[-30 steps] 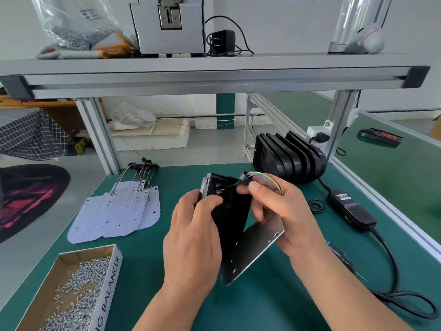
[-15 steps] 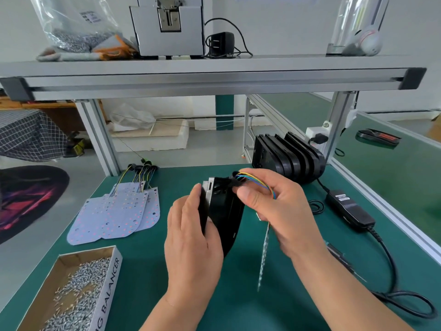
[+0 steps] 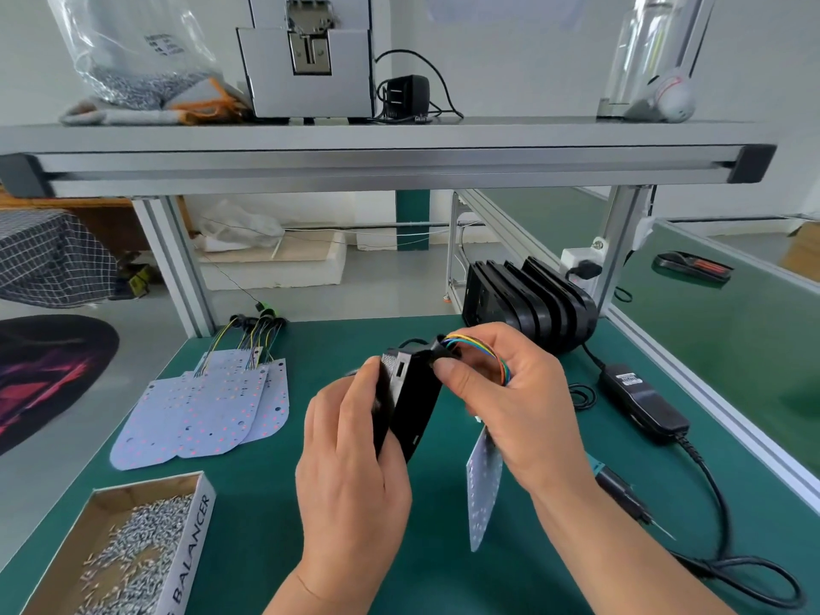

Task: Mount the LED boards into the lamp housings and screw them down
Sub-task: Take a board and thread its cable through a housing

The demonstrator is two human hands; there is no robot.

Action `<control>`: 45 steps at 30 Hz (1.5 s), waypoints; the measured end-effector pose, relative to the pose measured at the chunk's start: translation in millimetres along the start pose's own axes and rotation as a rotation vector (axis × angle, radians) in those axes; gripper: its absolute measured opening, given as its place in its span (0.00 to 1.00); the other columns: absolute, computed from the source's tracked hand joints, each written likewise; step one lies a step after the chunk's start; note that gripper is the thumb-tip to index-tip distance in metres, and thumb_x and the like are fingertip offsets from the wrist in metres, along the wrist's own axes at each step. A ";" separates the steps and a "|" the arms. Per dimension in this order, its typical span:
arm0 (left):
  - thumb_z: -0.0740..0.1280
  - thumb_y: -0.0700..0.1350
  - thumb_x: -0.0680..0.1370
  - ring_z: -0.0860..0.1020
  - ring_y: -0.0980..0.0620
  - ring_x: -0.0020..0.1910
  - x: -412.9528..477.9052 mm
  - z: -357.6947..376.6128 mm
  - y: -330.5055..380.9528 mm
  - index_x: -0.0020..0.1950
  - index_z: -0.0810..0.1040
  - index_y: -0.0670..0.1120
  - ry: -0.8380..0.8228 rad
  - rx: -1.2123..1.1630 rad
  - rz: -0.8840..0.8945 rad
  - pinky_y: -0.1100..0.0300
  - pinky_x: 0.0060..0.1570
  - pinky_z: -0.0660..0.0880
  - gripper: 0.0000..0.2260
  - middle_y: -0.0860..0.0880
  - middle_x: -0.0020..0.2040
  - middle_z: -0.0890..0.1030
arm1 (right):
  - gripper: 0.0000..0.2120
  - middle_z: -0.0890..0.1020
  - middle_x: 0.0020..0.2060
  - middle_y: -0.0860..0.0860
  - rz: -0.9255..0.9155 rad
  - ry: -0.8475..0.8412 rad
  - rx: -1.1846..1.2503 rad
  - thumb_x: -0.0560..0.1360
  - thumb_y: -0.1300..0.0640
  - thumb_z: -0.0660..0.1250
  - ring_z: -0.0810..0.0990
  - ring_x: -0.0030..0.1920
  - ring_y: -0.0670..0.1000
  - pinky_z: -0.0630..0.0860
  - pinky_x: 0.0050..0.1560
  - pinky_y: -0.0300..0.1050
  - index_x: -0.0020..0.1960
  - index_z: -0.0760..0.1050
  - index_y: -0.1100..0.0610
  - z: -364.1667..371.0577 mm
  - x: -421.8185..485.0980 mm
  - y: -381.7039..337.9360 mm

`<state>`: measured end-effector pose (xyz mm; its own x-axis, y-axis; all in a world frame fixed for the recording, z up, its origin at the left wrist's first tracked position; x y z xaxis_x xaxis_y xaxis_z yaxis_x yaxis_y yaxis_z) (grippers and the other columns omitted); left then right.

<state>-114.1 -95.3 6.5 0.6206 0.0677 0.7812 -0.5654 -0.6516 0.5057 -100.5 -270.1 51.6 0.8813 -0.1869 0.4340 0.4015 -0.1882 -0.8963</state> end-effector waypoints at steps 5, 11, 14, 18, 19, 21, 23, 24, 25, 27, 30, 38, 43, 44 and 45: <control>0.60 0.42 0.77 0.75 0.46 0.61 -1.4 0.8 0.8 0.76 0.68 0.50 0.004 -0.022 -0.066 0.52 0.48 0.74 0.26 0.54 0.65 0.73 | 0.10 0.87 0.43 0.44 -0.011 -0.045 -0.026 0.73 0.57 0.80 0.82 0.41 0.42 0.76 0.45 0.32 0.48 0.83 0.45 0.9 -0.5 -3.4; 0.61 0.42 0.78 0.76 0.48 0.62 -2.5 2.5 0.6 0.76 0.68 0.51 -0.004 -0.131 -0.141 0.70 0.54 0.68 0.25 0.52 0.63 0.76 | 0.08 0.87 0.40 0.44 0.014 -0.103 -0.068 0.73 0.57 0.80 0.81 0.38 0.41 0.76 0.43 0.31 0.46 0.84 0.45 7.4 -0.6 -7.6; 0.66 0.36 0.77 0.75 0.55 0.64 -3.0 4.5 3.3 0.76 0.69 0.50 -0.007 -0.206 -0.141 0.75 0.61 0.66 0.28 0.56 0.63 0.75 | 0.06 0.87 0.39 0.45 0.033 -0.098 -0.063 0.71 0.53 0.79 0.82 0.37 0.43 0.76 0.41 0.32 0.46 0.84 0.46 11.8 -0.6 -9.1; 0.69 0.35 0.75 0.73 0.50 0.73 -3.5 4.6 6.3 0.74 0.71 0.50 -0.024 -0.352 -0.092 0.66 0.63 0.72 0.28 0.57 0.72 0.72 | 0.07 0.87 0.39 0.44 0.045 -0.079 -0.044 0.73 0.56 0.80 0.82 0.38 0.43 0.76 0.40 0.33 0.46 0.85 0.45 17.2 -2.8 -9.6; 0.69 0.35 0.74 0.74 0.47 0.73 -3.8 4.2 6.8 0.73 0.71 0.53 -0.044 -0.408 -0.116 0.64 0.63 0.74 0.29 0.56 0.76 0.71 | 0.08 0.87 0.40 0.44 0.040 -0.084 -0.034 0.74 0.56 0.79 0.82 0.38 0.41 0.75 0.41 0.31 0.47 0.85 0.44 19.0 -4.2 -9.8; 0.70 0.37 0.74 0.76 0.47 0.72 -4.6 2.5 7.1 0.73 0.69 0.61 -0.088 -0.500 -0.180 0.66 0.61 0.74 0.32 0.55 0.80 0.69 | 0.08 0.88 0.42 0.42 0.028 -0.099 -0.006 0.75 0.58 0.77 0.84 0.41 0.40 0.75 0.43 0.30 0.48 0.85 0.44 22.6 -7.5 -10.7; 0.71 0.39 0.74 0.79 0.51 0.69 -4.0 0.0 6.8 0.73 0.68 0.66 -0.119 -0.534 -0.221 0.68 0.60 0.75 0.33 0.54 0.79 0.72 | 0.09 0.88 0.45 0.43 0.013 -0.111 0.021 0.77 0.59 0.75 0.86 0.45 0.42 0.76 0.45 0.31 0.51 0.86 0.44 25.0 -9.9 -12.8; 0.71 0.39 0.74 0.80 0.51 0.68 -3.5 -0.5 5.8 0.73 0.68 0.66 -0.128 -0.542 -0.228 0.66 0.59 0.76 0.33 0.52 0.78 0.74 | 0.10 0.88 0.46 0.43 0.003 -0.110 0.022 0.78 0.60 0.75 0.86 0.46 0.43 0.77 0.46 0.31 0.52 0.86 0.45 25.6 -10.6 -13.9; 0.70 0.39 0.74 0.80 0.49 0.67 -3.2 -0.5 4.8 0.73 0.68 0.66 -0.132 -0.549 -0.231 0.62 0.60 0.78 0.33 0.51 0.76 0.76 | 0.10 0.88 0.46 0.43 -0.004 -0.104 0.017 0.78 0.60 0.74 0.86 0.47 0.44 0.77 0.47 0.31 0.52 0.87 0.45 26.1 -11.0 -14.6; 0.68 0.36 0.74 0.80 0.45 0.68 -3.7 0.1 3.4 0.72 0.67 0.67 -0.132 -0.561 -0.229 0.52 0.62 0.79 0.34 0.48 0.75 0.77 | 0.11 0.88 0.46 0.42 -0.012 -0.079 -0.002 0.79 0.61 0.74 0.86 0.47 0.44 0.77 0.47 0.31 0.51 0.86 0.45 27.0 -11.5 -15.4; 0.65 0.34 0.74 0.78 0.46 0.72 -5.4 1.8 2.5 0.73 0.66 0.69 -0.130 -0.554 -0.242 0.56 0.65 0.78 0.36 0.50 0.76 0.77 | 0.10 0.88 0.45 0.40 -0.036 -0.027 -0.081 0.78 0.61 0.74 0.86 0.49 0.44 0.76 0.46 0.31 0.51 0.86 0.46 29.2 -11.5 -16.2; 0.65 0.37 0.76 0.77 0.55 0.74 -3.6 3.8 2.0 0.78 0.69 0.69 -0.194 -0.591 -0.273 0.59 0.70 0.74 0.37 0.59 0.74 0.79 | 0.08 0.86 0.42 0.39 -0.022 0.015 -0.136 0.78 0.59 0.74 0.85 0.46 0.45 0.77 0.44 0.34 0.48 0.85 0.45 28.7 -12.2 -14.3; 0.63 0.33 0.75 0.76 0.44 0.75 0.3 -0.1 4.3 0.76 0.74 0.63 -0.153 -0.664 -0.264 0.43 0.73 0.74 0.34 0.50 0.73 0.79 | 0.07 0.86 0.41 0.40 -0.048 0.010 -0.125 0.76 0.58 0.74 0.84 0.43 0.46 0.76 0.42 0.33 0.46 0.82 0.46 30.4 -12.6 -14.6; 0.63 0.33 0.76 0.76 0.42 0.75 0.9 -0.4 4.1 0.76 0.74 0.62 -0.149 -0.686 -0.259 0.41 0.72 0.73 0.34 0.48 0.73 0.79 | 0.06 0.86 0.42 0.40 -0.052 0.000 -0.113 0.76 0.57 0.75 0.85 0.44 0.45 0.77 0.42 0.33 0.47 0.82 0.46 30.9 -12.7 -14.9; 0.63 0.33 0.76 0.75 0.40 0.74 1.4 -0.3 3.7 0.76 0.75 0.60 -0.144 -0.704 -0.257 0.40 0.72 0.73 0.33 0.46 0.73 0.78 | 0.06 0.87 0.42 0.40 -0.053 -0.005 -0.102 0.76 0.57 0.75 0.85 0.45 0.45 0.77 0.43 0.33 0.48 0.82 0.45 30.9 -12.5 -15.0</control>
<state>-115.5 -97.4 9.6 0.8167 0.0216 0.5767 -0.5770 0.0097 0.8167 -109.8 -235.2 56.8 0.8609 -0.1693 0.4798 0.4202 -0.2951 -0.8581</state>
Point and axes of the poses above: each hand's wrist, its own x-axis towards the middle knuckle, its own z-axis out of the palm, y = z × x, the point moved 3 cm from there along x, towards the middle knuckle
